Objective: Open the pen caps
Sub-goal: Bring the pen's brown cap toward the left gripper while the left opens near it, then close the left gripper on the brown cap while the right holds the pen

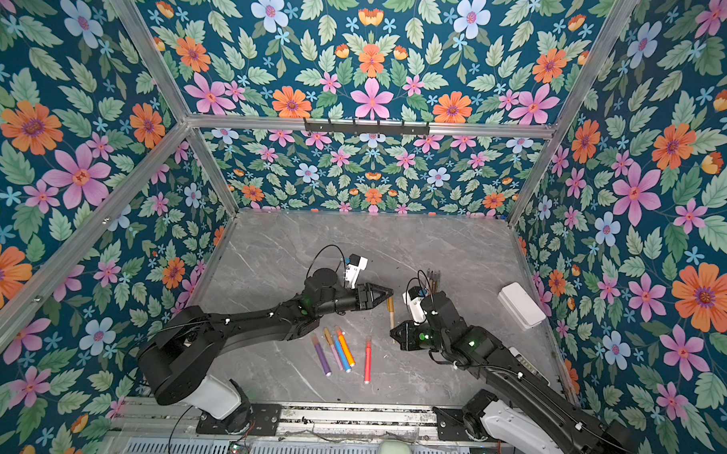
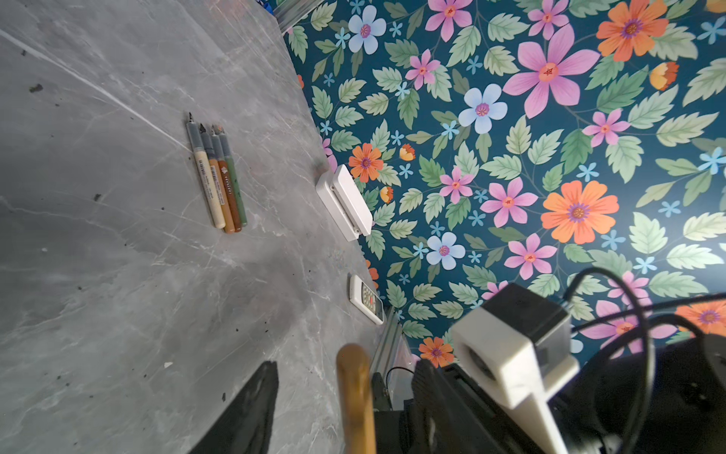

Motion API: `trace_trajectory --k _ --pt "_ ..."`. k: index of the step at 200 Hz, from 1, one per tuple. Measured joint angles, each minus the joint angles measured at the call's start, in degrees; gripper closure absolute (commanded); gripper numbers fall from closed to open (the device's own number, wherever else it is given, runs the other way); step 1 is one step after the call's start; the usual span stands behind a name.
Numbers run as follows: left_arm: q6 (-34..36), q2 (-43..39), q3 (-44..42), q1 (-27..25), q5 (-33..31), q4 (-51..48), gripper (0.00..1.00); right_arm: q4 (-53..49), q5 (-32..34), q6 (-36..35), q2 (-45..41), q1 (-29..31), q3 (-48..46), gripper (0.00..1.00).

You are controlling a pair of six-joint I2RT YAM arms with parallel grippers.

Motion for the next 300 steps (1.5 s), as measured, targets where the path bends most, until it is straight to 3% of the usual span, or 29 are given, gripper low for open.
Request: trace_trajectory --k 53,77,108,134,153,185,201,221,233,272,300 --pt "-0.83 1.99 2.19 -1.33 1.64 0.26 0.54 0.00 0.35 -0.04 -0.39 0.00 0.00 0.94" --pt "-1.46 2.47 2.80 -1.99 2.08 0.63 0.65 -0.04 0.48 -0.22 -0.59 0.00 0.00 0.94" --pt "-1.60 2.75 3.10 -2.19 2.21 0.70 0.89 -0.04 0.52 -0.44 -0.66 0.07 0.17 0.94" --pt "-1.49 2.80 3.28 -2.23 2.36 0.57 0.95 -0.48 0.96 -0.42 -1.20 0.07 0.31 0.94" --pt "-1.51 2.78 3.30 -2.23 2.47 0.90 0.96 -0.72 1.40 -0.42 -1.73 0.07 0.33 0.71" --pt "-1.66 2.54 3.30 -2.34 3.28 0.96 0.97 -0.44 2.47 -0.37 -1.27 -0.07 0.33 0.68" --pt "-1.66 2.43 3.30 -2.34 3.37 0.96 0.98 -0.15 2.25 -0.33 -0.46 0.09 0.33 0.70" --pt "-1.64 2.36 3.21 -2.34 3.32 0.96 0.98 0.55 1.81 -0.04 0.24 0.07 0.33 0.82" --pt "-1.60 2.34 2.99 -2.34 3.17 1.01 0.98 1.25 1.29 0.00 0.52 0.09 0.33 1.00" --pt "-0.42 2.38 3.45 -1.86 2.91 -0.28 1.00 2.84 0.59 -0.04 2.12 0.07 0.20 1.00" --pt "2.05 3.21 7.10 1.51 5.73 -5.31 1.00 9.09 1.55 1.46 1.92 0.31 -2.58 1.00"
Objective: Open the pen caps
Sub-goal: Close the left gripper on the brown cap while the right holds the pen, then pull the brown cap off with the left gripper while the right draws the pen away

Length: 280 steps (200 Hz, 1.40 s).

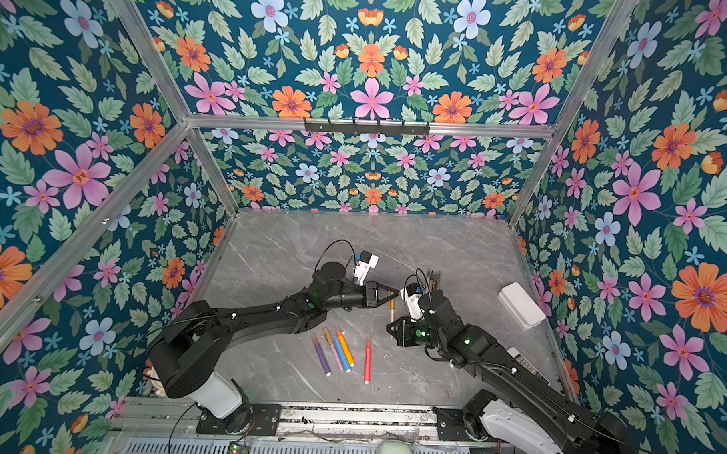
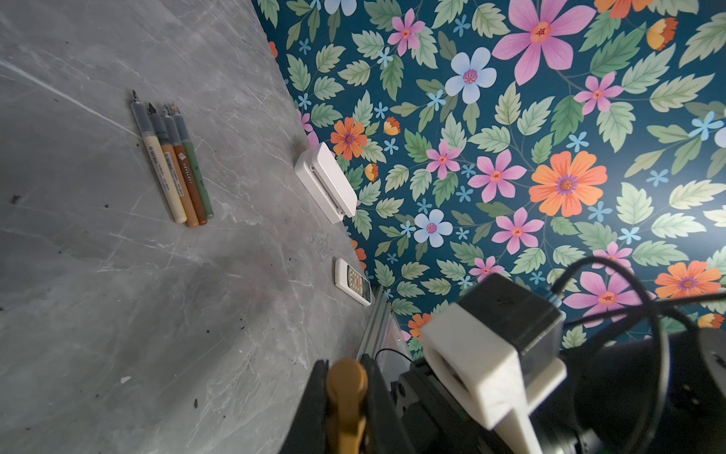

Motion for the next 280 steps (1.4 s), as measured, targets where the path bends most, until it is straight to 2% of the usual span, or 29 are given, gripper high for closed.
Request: trace_trajectory --k 34,62,126,164,224,280 --pt "0.87 0.87 3.10 6.16 7.82 -4.35 1.00 10.12 3.80 2.84 -0.35 1.92 -3.23 1.00" --pt "2.14 1.09 4.00 9.62 0.22 0.11 1.00 2.05 0.90 4.66 0.11 3.32 -4.68 1.00" --pt "1.99 2.51 2.34 11.34 -1.51 4.20 1.00 0.76 -0.17 6.01 1.01 3.45 -5.25 1.00" --pt "2.05 -0.02 -3.85 14.71 -1.05 5.44 1.00 -0.44 0.59 6.03 -0.61 3.48 -5.77 1.00" --pt "3.76 -4.37 -19.21 25.77 -0.07 6.45 1.00 0.07 1.44 6.71 0.70 3.50 -8.22 1.00" --pt "9.51 -5.05 -23.45 31.76 0.63 2.93 1.00 1.38 1.84 7.58 1.70 3.50 -9.70 1.00"
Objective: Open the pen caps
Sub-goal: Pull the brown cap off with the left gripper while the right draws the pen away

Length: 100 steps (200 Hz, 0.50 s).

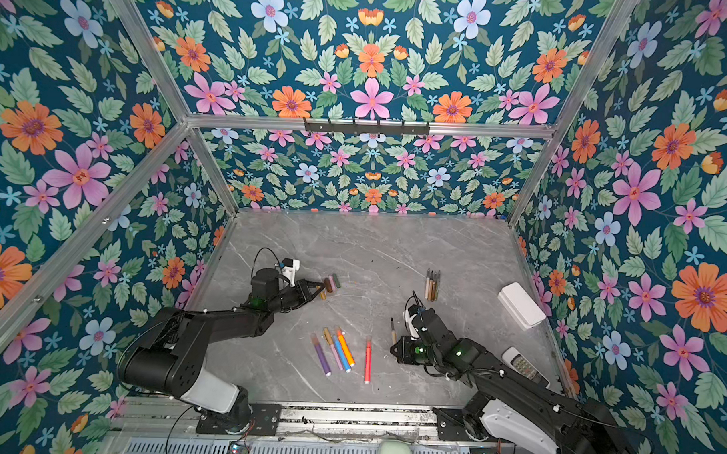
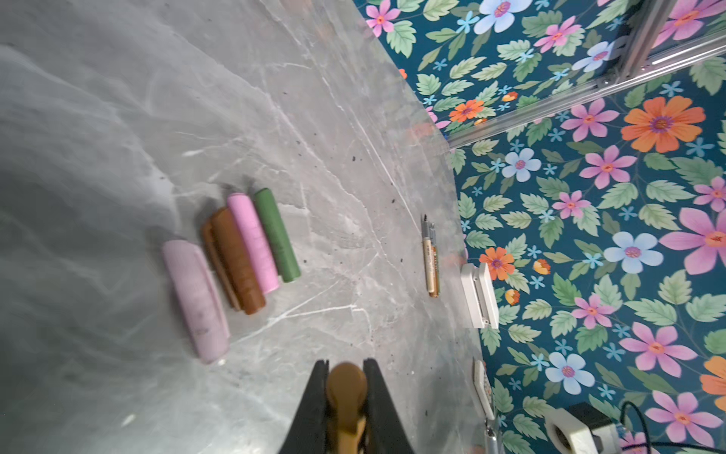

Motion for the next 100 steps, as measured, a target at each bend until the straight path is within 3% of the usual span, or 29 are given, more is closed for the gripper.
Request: trace_trajectory --k 100 --pt "9.60 5.20 2.80 2.97 -3.04 -7.96 0.99 0.76 0.68 -0.04 2.97 0.00 1.49 1.00"
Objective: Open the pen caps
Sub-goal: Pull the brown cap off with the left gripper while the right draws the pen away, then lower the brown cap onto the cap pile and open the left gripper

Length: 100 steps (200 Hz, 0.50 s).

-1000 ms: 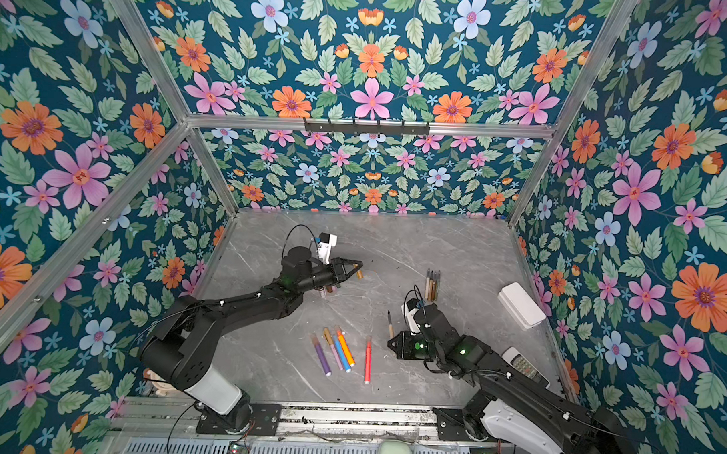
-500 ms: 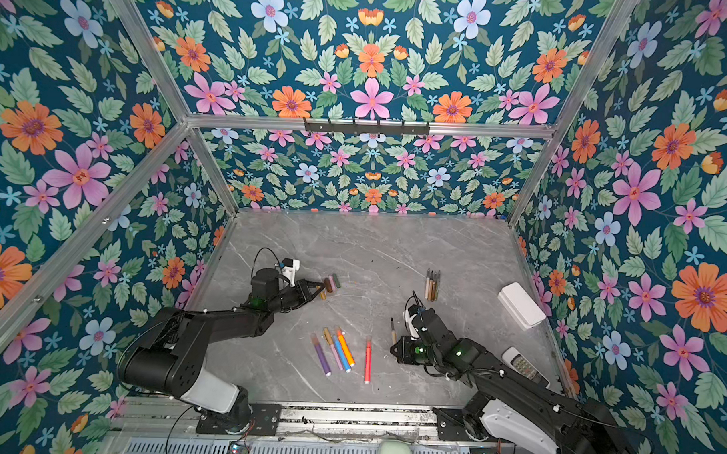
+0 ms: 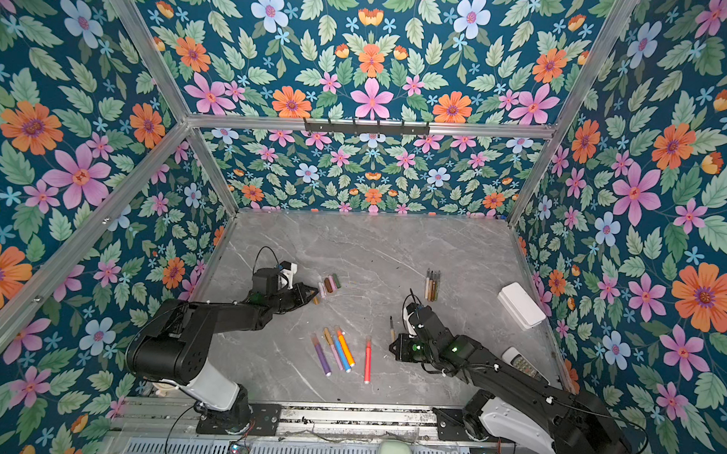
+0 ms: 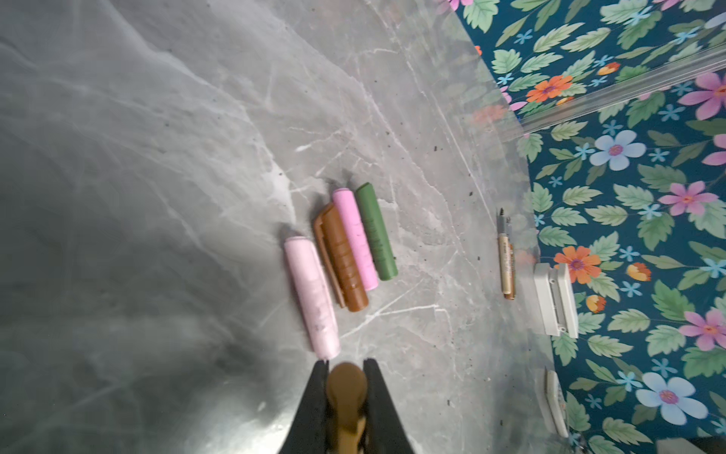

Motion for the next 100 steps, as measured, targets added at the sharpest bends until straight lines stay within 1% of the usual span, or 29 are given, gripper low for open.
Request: trace_trajectory --k 27,45,62,85,100 --pt "1.31 3.21 0.50 1.01 0.13 0.11 0.98 -0.44 0.00 -0.02 0.02 0.00 0.66 1.00" --pt "0.92 4.92 0.22 1.66 1.77 2.93 0.97 -0.59 0.00 -0.04 0.07 0.00 1.31 1.00" --pt "0.85 5.81 0.22 1.97 2.49 5.18 0.97 -0.68 -0.02 -0.15 0.35 0.00 1.77 1.00" --pt "0.85 6.16 0.33 2.32 2.82 5.86 0.96 -0.87 -0.07 -0.22 0.66 0.00 2.23 1.00" --pt "0.85 6.19 0.39 2.56 2.75 5.86 0.93 -0.92 -0.24 -0.20 0.66 0.00 2.38 1.00"
